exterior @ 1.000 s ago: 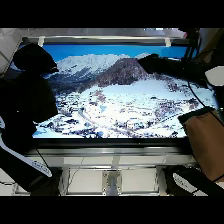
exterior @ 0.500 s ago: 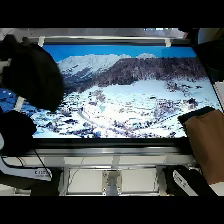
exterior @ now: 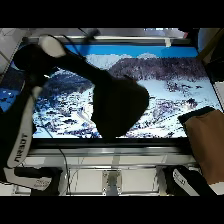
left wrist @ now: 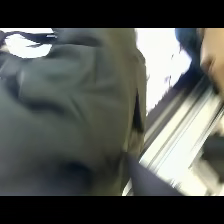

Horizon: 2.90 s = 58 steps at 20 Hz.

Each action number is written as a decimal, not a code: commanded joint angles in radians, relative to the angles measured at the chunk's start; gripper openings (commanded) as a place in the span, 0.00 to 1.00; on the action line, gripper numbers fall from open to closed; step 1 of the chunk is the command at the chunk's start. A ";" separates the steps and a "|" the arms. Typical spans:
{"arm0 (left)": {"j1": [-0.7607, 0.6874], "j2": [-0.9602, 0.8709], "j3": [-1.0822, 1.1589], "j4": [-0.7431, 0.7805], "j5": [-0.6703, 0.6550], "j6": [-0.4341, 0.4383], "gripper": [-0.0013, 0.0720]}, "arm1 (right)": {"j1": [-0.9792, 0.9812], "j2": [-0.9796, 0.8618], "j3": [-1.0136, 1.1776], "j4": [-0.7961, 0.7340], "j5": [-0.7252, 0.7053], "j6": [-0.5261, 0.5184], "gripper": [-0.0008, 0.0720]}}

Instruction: Fold the clothes and pants, and hang the long-sleeved shirts on hangers.

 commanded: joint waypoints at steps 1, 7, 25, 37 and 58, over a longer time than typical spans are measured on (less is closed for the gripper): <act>-0.161 -0.070 -0.032 0.159 0.059 -0.011 0.96 | -0.005 -0.065 -0.079 0.006 0.009 -0.004 0.67; 0.079 0.024 -0.066 0.419 -0.151 -0.110 0.97 | -0.005 -0.087 -0.493 -0.018 -0.200 -0.061 0.67; 0.067 0.360 -1.064 -0.009 0.282 -0.133 0.97 | -0.005 -0.558 -0.642 0.419 -0.349 -0.240 0.68; -0.004 0.322 -1.126 -0.014 0.531 -0.206 0.97 | -0.005 -0.558 -0.642 0.420 -0.342 -0.241 0.68; 0.645 0.509 -0.966 -0.008 0.381 -0.076 0.03 | -0.014 -0.628 -0.645 0.478 -0.372 -0.244 0.68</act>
